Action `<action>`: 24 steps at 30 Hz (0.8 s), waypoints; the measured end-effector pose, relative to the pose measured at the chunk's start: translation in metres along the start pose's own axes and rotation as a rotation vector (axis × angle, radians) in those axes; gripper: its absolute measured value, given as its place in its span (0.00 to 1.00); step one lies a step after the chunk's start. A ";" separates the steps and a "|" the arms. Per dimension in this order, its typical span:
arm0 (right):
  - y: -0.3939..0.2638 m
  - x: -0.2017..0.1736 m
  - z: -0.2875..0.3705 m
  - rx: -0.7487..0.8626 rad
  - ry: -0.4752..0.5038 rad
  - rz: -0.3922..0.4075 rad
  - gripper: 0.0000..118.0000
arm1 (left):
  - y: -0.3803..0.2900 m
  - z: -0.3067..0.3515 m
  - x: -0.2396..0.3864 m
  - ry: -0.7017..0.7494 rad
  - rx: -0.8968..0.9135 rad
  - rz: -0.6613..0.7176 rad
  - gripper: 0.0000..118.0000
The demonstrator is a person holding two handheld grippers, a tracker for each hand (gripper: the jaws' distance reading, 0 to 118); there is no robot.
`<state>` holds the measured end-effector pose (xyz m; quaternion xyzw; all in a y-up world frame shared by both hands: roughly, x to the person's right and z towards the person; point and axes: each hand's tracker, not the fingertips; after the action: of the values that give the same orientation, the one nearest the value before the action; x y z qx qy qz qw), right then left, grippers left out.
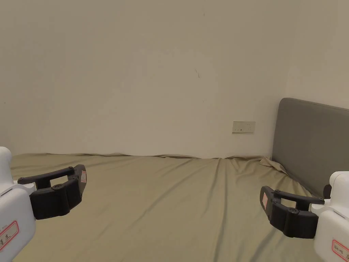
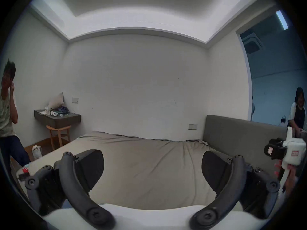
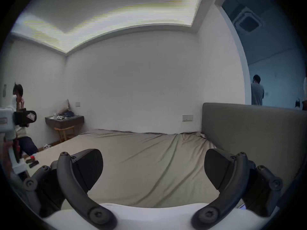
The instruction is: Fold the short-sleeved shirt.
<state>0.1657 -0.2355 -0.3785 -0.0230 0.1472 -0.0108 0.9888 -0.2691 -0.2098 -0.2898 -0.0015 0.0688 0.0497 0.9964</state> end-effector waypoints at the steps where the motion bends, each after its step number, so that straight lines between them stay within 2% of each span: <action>1: 0.000 0.000 0.000 0.001 0.002 -0.006 1.00 | 0.000 -0.002 0.002 0.024 -0.007 -0.008 1.00; 4: 0.002 -0.002 0.000 0.014 -0.022 -0.027 1.00 | -0.002 -0.006 0.011 0.180 -0.007 -0.098 1.00; 6: 0.006 -0.005 -0.002 -0.034 -0.082 -0.022 1.00 | -0.006 -0.009 0.019 0.267 0.001 -0.176 1.00; 8: 0.006 -0.006 -0.002 -0.016 -0.073 0.002 1.00 | -0.010 -0.009 0.020 0.278 0.056 -0.213 1.00; 9: 0.005 -0.007 0.000 0.019 -0.055 0.049 1.00 | -0.011 -0.007 0.022 0.274 0.073 -0.201 1.00; 11: 0.002 -0.010 0.003 0.084 -0.059 0.085 1.00 | -0.011 -0.003 0.025 0.288 0.125 -0.158 1.00; 13: 0.006 -0.015 0.005 0.016 -0.128 0.134 1.00 | -0.009 -0.001 0.023 0.295 0.152 -0.119 1.00; 14: 0.006 -0.017 0.004 0.006 -0.140 0.130 1.00 | -0.008 -0.002 0.023 0.294 0.151 -0.118 1.00; 17: 0.005 -0.013 0.005 0.029 -0.086 0.103 1.00 | -0.003 -0.004 0.020 0.309 0.132 -0.135 1.00; 22: 0.014 -0.007 0.006 -0.044 0.016 0.009 1.00 | -0.002 -0.002 0.018 0.312 0.133 -0.129 1.00; 24: 0.018 -0.006 0.008 -0.031 0.024 0.009 1.00 | -0.001 0.000 0.018 0.323 0.145 -0.130 1.00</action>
<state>0.1628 -0.2167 -0.3697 -0.0377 0.1592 -0.0045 0.9865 -0.2512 -0.2086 -0.2928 0.0579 0.2312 -0.0208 0.9709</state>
